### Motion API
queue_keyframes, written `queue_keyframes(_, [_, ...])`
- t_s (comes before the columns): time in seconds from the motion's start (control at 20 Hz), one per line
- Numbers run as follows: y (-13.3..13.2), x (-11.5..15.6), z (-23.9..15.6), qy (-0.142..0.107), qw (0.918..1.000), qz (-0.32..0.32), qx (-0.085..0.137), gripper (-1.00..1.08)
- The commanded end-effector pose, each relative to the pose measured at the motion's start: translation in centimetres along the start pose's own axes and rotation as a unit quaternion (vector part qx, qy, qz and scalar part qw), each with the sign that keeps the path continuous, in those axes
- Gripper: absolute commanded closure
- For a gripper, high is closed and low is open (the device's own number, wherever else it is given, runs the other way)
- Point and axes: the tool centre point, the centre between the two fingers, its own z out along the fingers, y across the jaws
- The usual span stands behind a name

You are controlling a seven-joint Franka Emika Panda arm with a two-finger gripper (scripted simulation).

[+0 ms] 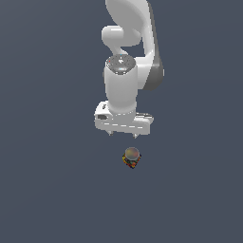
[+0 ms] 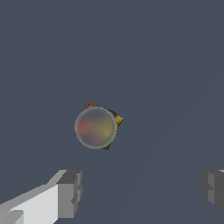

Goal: Pick up the object and move it to a goal position.

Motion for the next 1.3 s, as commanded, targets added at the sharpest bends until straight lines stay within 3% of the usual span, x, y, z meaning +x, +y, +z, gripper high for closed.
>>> queue_keyframes(0.0, [-0.5,0.3,0.8,-0.003,0.9997,0.024,-0.001,-0.92])
queue_keyframes(0.7, [-3.4,2.0,5.8,-0.017,0.9848,0.172,-0.014,-0.92])
queue_keyframes(1.25, [-4.5,2.4,7.7,-0.021,0.9741,0.224,-0.021,-0.92])
